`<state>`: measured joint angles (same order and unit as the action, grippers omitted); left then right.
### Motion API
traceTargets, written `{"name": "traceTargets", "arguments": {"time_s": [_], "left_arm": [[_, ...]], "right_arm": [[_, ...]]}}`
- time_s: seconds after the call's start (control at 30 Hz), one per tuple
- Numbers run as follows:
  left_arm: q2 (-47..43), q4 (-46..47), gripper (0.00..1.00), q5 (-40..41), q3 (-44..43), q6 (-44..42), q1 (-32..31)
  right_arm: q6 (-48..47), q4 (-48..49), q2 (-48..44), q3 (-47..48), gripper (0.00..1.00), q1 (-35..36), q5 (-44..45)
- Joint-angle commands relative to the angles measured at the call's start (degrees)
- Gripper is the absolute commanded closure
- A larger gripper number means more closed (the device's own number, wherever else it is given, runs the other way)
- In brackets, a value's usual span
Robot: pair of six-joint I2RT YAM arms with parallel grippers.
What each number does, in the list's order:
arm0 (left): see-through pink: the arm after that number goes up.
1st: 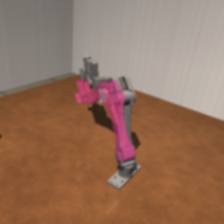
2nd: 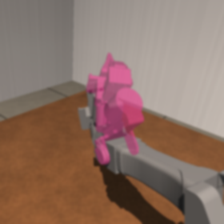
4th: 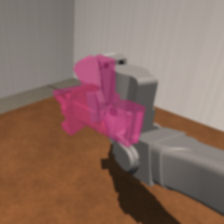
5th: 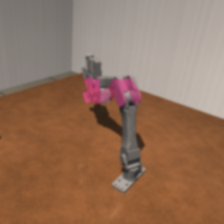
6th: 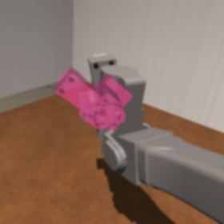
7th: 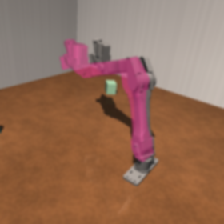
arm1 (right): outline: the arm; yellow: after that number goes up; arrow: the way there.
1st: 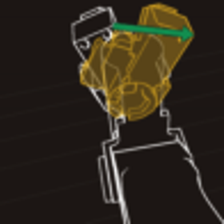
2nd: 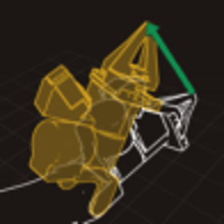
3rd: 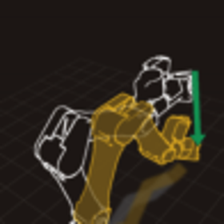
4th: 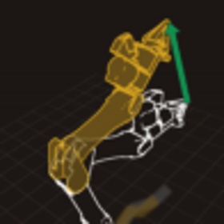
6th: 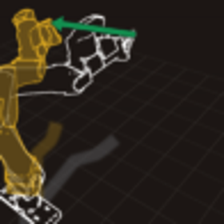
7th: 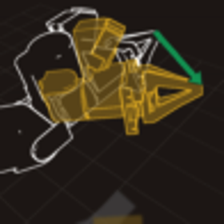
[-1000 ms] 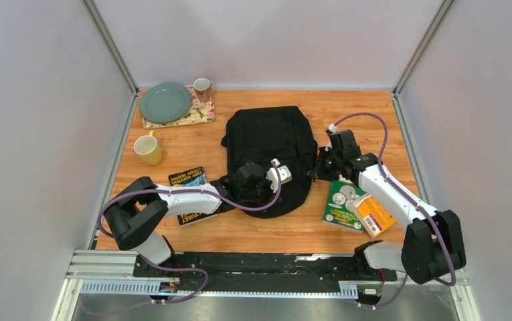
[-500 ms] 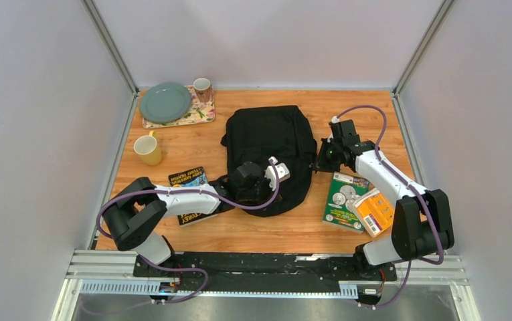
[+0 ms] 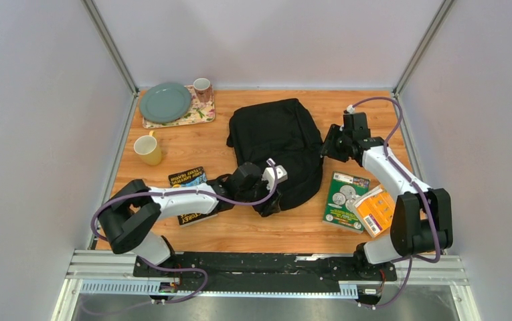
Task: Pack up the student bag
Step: Unzip the student bag at the center of the board, then pick up the book from the center of the board.
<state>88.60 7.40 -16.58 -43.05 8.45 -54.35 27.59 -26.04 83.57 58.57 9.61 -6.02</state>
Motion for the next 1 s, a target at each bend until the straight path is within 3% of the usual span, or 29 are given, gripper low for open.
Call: {"name": "traceTargets", "arguments": {"time_s": [0.0,0.03,0.27,0.43,0.63,0.7,0.73,0.83,0.9,0.97], "left_arm": [[-6.58,-3.7,0.35,2.24,-2.57,0.69,0.03],[-8.68,-4.32,0.31,3.56,-2.57,0.95,0.03],[-20.29,-11.96,0.23,14.46,1.38,3.24,4.59],[-29.08,-15.92,0.22,15.79,7.96,9.55,14.94],[-33.92,-23.39,0.21,20.8,12.1,15.36,21.03],[-34.54,-23.74,0.21,18.87,13.07,16.42,24.28],[-34.81,-23.83,0.21,17.82,13.51,17.3,25.25],[-34.72,-25.41,0.2,16.93,12.91,18.27,27.89],[-34.98,-27.78,0.2,17.63,12.2,18.18,28.77],[-35.77,-30.76,0.2,21.91,10.97,18.27,29.29]], "right_arm": [[0.18,1.26,-2.71,-0.12,0.49,-0.03,0.48],[0.44,0.47,-3.15,0.14,0.46,0.06,1.09],[3.43,-0.94,-13.95,-0.03,0.25,0.06,-0.04],[4.92,-1.63,-19.92,-2.4,0.22,0.41,-3.48],[6.59,0.21,-23.54,-7.06,0.21,1.99,-11.8],[8.61,-4.09,-23.98,-7.15,0.21,4.97,-7.19],[9.31,-6.19,-24.85,-7.24,0.2,5.85,0.93],[14.4,-12.27,-27.05,-8.82,0.18,6.39,13.88],[16.62,-14.65,-28.11,-9.35,0.18,6.48,16.91],[14.08,-9.16,-29.78,-9.96,0.17,6.48,10.98]]}}
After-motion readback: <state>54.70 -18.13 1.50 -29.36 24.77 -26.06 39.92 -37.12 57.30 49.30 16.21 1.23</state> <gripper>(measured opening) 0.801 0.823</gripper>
